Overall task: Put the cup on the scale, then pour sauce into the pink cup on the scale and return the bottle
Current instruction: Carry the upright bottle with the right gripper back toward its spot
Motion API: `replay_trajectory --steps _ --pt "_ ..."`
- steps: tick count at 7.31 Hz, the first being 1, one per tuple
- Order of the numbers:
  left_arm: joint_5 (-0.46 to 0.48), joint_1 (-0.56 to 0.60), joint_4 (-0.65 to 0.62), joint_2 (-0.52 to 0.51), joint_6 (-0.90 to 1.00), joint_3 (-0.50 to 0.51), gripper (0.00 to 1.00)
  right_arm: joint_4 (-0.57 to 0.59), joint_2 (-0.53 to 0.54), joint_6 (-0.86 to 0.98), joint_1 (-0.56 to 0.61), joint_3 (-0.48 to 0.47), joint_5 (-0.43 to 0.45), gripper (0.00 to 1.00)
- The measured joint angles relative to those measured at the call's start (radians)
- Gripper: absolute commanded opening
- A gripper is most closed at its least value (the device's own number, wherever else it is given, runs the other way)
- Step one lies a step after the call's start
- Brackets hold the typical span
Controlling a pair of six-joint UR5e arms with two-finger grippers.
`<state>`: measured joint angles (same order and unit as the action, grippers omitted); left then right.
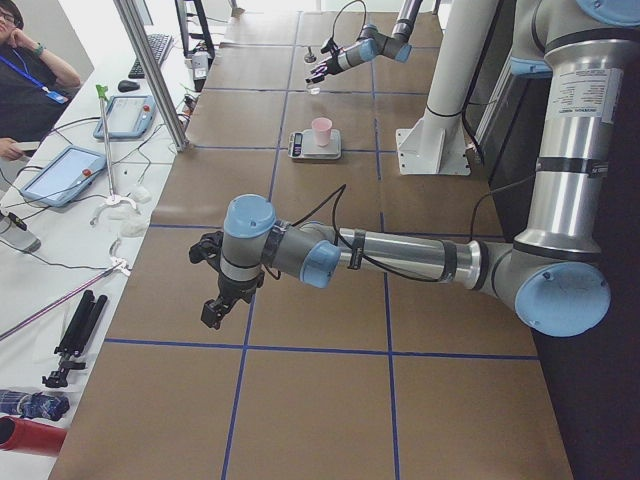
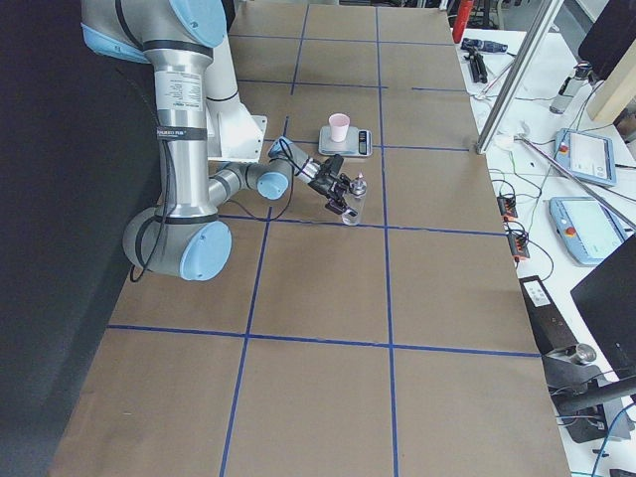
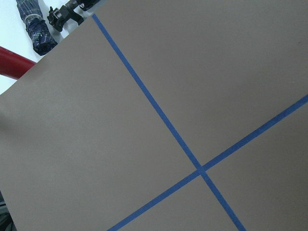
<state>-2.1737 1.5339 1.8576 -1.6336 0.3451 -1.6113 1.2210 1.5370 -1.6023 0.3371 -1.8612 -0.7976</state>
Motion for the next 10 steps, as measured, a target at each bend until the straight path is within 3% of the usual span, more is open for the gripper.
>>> replay_trajectory --steps 3,4,5,6,10 --pt "0.0 0.0 0.0 0.0 0.0 -0.001 1.0 0.0 0.002 -0.004 -0.009 0.003 -0.001 0.0" --pt "0.0 -0.001 0.0 0.0 0.0 -0.001 1.0 0.0 0.002 -0.004 -0.01 0.003 -0.002 0.5" --pt "0.0 -0.001 0.0 0.0 0.0 0.0 1.0 0.0 0.002 -0.004 -0.01 0.002 -0.002 0.59" --pt "0.0 -0.001 0.0 0.0 0.0 0.0 1.0 0.0 0.002 -0.004 -0.01 0.002 -0.001 1.0" --pt "0.0 0.0 0.0 -0.003 0.0 -0.001 1.0 -0.001 0.003 -0.013 -0.011 0.002 0.005 1.0"
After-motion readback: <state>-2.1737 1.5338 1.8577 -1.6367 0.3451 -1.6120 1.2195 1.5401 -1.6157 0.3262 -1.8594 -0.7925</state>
